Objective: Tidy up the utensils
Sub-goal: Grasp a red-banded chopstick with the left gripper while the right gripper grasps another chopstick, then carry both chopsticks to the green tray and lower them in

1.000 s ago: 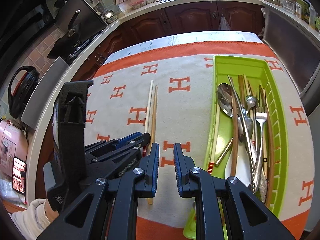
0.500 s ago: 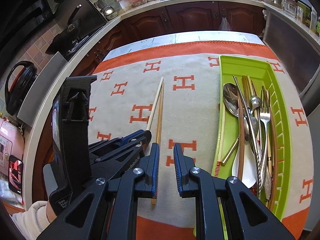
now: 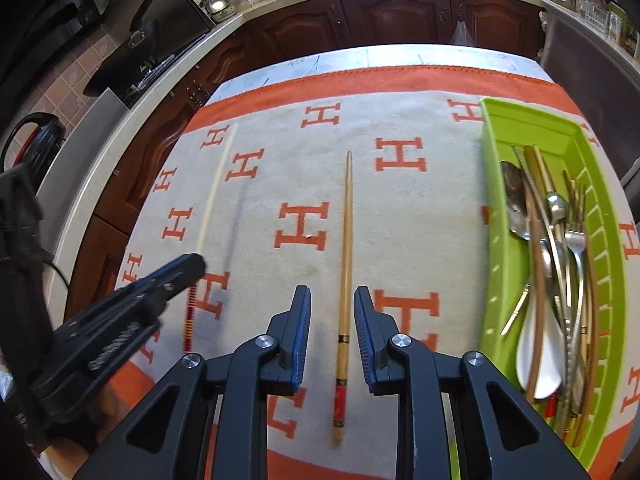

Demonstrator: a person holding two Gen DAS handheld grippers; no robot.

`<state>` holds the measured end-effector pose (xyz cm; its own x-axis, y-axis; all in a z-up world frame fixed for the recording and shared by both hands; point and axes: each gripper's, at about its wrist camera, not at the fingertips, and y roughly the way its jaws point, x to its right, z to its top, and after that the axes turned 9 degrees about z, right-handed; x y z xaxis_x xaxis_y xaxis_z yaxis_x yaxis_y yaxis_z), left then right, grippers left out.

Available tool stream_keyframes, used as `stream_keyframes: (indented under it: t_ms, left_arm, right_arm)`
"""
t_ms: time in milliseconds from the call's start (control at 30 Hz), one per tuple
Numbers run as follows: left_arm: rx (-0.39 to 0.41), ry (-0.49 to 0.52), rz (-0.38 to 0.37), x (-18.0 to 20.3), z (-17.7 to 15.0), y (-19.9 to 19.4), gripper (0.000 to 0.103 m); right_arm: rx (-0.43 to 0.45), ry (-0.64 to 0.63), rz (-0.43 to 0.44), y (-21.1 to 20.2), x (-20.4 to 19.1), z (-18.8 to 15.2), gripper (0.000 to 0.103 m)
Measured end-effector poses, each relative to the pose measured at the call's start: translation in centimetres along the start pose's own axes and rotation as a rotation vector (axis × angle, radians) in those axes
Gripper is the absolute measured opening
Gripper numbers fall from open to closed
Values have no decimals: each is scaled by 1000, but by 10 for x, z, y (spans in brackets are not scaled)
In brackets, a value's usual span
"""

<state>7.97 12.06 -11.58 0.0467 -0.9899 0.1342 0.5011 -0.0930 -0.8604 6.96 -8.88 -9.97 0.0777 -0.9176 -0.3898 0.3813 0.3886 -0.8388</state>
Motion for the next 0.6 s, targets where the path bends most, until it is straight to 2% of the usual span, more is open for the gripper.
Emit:
stream_keyframes:
  t_ms: [233, 500, 533, 600]
  left_arm:
    - [5, -15, -3, -13, -1, -2, 3]
    - [-6, -28, -12, -16, -4, 0, 3]
    - [-7, -29, -13, -16, -4, 0, 3]
    - [-10, -30, -14, -15, -5, 1, 3]
  right_arm:
    - [-40, 0, -73, 41, -1, -4, 23]
    - [-17, -53, -134, 50, -10, -7, 23]
    - [-12, -55, -138, 50, -10, -7, 22]
    - [-6, -61, -163, 49, -10, -8, 13]
